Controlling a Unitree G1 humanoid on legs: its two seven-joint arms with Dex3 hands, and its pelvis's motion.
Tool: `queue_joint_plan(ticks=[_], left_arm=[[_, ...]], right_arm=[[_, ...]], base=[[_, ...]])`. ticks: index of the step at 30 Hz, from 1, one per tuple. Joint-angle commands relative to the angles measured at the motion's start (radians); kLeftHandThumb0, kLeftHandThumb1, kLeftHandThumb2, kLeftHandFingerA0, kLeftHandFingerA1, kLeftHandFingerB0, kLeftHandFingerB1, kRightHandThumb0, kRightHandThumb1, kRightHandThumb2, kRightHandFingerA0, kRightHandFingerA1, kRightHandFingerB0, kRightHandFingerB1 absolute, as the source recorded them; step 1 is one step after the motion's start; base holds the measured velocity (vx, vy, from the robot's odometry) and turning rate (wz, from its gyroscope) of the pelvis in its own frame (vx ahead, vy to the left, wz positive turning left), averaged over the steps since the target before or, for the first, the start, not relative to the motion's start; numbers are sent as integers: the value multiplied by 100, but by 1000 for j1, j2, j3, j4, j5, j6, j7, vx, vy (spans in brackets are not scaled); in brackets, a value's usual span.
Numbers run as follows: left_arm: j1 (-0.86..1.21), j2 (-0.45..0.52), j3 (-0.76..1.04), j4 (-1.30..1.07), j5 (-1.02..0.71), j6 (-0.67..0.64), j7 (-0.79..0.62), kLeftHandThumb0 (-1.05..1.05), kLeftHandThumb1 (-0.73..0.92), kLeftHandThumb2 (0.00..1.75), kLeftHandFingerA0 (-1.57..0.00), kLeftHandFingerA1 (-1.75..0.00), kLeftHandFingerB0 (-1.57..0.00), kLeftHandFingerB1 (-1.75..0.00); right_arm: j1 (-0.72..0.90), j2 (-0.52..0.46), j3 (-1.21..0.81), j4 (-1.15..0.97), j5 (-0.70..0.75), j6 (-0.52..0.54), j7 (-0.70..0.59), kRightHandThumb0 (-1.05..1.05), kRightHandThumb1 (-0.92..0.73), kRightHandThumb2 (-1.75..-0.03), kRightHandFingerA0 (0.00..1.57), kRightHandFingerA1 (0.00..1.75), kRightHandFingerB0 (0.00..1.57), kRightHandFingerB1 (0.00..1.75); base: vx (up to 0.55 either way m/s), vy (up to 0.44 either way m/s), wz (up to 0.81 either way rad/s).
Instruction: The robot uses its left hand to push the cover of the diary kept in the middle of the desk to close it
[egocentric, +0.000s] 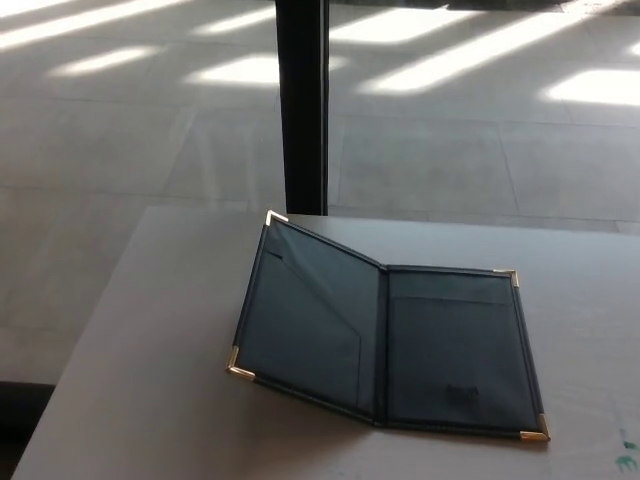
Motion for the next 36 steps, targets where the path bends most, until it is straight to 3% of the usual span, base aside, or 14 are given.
queue_joint_plan(ticks=[1, 3, 4, 12, 13, 14, 18, 22, 23, 24, 32, 34, 35, 36], left_arm=[[-171, -41, 351, -190, -419, 230, 343, -99, 70, 117, -44, -64, -34, -59], [-182, -35, 341, -215, -377, 247, 333, -99, 69, 116, -44, -63, -35, -58], [-199, -30, 349, -219, -376, 257, 342, -103, 92, 72, -46, -56, -36, -51], [-344, 2, 375, -262, -366, 319, 360, -98, 92, 78, -40, -57, -28, -48], [-394, 0, 363, -263, -353, 323, 383, -92, 78, 114, -30, -57, -26, -53], [-428, -9, 351, -267, -354, 322, 382, -94, 92, 87, -28, -53, -17, -43], [-492, -40, 313, -254, -325, 312, 389, -96, 92, 84, -44, -59, -27, -47], [-551, -141, 245, -310, -324, 336, 435, -98, 92, 82, -40, -58, -26, -49], [-558, -170, 240, -319, -349, 338, 428, -95, 77, 114, -30, -60, -28, -56], [-562, -192, 207, -302, -306, 330, 445, -96, 91, 79, -41, -56, -29, -48], [-434, -464, 17, -312, -308, 359, 422, -89, 92, 76, -40, -54, -35, -46], [-389, -511, -24, -335, -308, 360, 416, -79, 80, 124, -33, -61, -12, -48], [-360, -529, -48, -351, -319, 373, 413, -77, 78, 123, -35, -62, -9, -47], [-335, -539, -68, -361, -330, 388, 409, -96, 88, 89, -34, -53, -24, -44]], right_arm=[[8, -8, -232, -174, 343, 192, 57, -73, -92, -72, 51, 73, 57, 52], [13, -6, -236, -193, 335, 207, 56, -73, -92, -74, 51, 72, 55, 51], [14, -4, -239, -200, 335, 214, 56, -73, -92, -74, 51, 73, 55, 51], [15, 0, -258, -214, 325, 248, 63, -72, -92, -75, 52, 73, 56, 50], [11, -2, -258, -209, 321, 247, 66, -73, -92, -75, 51, 73, 56, 50], [12, 1, -259, -216, 321, 252, 67, -72, -92, -75, 51, 73, 55, 50], [13, 5, -263, -243, 323, 278, 60, -71, -92, -73, 51, 73, 55, 51], [4, 8, -267, -257, 326, 303, 53, -70, -92, -76, 51, 74, 55, 51], [2, 13, -268, -261, 326, 306, 45, -70, -92, -75, 51, 73, 56, 51], [2, 16, -266, -264, 324, 304, 43, -71, -92, -74, 51, 73, 55, 51], [-4, 14, -264, -270, 328, 320, 36, -72, -92, -74, 52, 72, 57, 51], [-8, 15, -259, -265, 328, 319, 43, -72, -92, -71, 52, 72, 58, 52], [-5, 11, -254, -269, 321, 324, 41, -72, -92, -73, 52, 71, 58, 52], [-1, 4, -248, -264, 315, 325, 50, -67, -81, -122, 47, 71, 48, 60]], base=[[0, 0, 0], [0, 0, 0], [0, 0, 0], [0, 0, 0], [0, 0, 0], [0, 0, 0], [0, 0, 0], [0, 0, 0], [0, 0, 0], [0, 0, 0], [0, 0, 0], [0, 0, 0], [0, 0, 0], [0, 0, 0]])
